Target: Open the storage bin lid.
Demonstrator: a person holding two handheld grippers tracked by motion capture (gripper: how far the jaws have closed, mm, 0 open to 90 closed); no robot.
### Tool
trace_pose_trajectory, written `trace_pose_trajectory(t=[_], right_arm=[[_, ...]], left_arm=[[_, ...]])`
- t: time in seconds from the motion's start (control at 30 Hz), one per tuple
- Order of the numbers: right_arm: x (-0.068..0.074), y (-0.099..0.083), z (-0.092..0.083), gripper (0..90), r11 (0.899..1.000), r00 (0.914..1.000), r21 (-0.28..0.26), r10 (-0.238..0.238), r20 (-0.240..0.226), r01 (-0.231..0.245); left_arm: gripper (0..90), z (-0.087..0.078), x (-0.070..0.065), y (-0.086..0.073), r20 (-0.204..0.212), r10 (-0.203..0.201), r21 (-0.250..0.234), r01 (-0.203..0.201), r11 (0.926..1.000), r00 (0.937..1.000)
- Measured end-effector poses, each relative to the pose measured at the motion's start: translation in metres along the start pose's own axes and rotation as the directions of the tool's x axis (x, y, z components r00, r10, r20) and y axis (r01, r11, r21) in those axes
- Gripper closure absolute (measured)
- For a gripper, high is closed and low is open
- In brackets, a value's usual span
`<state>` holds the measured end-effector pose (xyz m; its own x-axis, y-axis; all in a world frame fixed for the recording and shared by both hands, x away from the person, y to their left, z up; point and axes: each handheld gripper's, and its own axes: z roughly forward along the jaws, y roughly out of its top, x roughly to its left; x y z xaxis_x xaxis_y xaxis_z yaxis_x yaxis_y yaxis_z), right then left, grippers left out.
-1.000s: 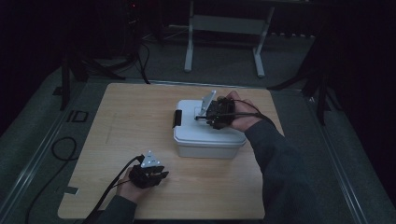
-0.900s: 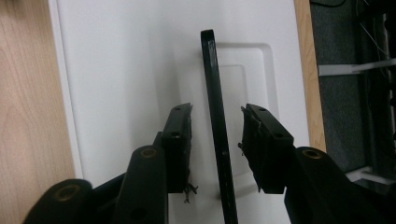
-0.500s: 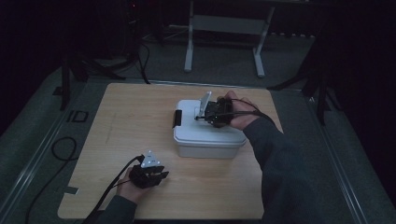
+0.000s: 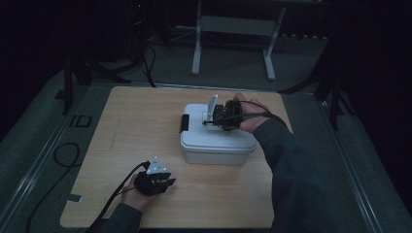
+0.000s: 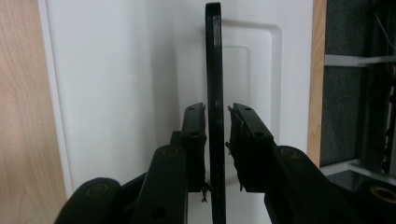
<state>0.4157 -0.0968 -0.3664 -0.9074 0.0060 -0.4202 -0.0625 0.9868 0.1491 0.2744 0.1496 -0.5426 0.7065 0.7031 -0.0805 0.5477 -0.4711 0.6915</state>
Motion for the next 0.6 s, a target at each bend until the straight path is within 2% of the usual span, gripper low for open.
trace_pose_trajectory(t=[0.47,0.6], right_arm=[[-0.0074,0.0049,0.0024,78.3,0.999,0.9992,0.032,-0.019,-0.036,0.020],[-0.0099,0.0061,0.0031,81.8,0.999,0.9990,0.040,-0.019,-0.041,0.021]], left_arm=[[68.3,-0.0006,0.0001,-0.0002,-0.001,-0.003,-0.003,0.003,1.0000,1.0000],[68.3,-0.0009,0.0001,-0.0002,0.000,-0.002,-0.001,0.002,1.0000,1.0000]])
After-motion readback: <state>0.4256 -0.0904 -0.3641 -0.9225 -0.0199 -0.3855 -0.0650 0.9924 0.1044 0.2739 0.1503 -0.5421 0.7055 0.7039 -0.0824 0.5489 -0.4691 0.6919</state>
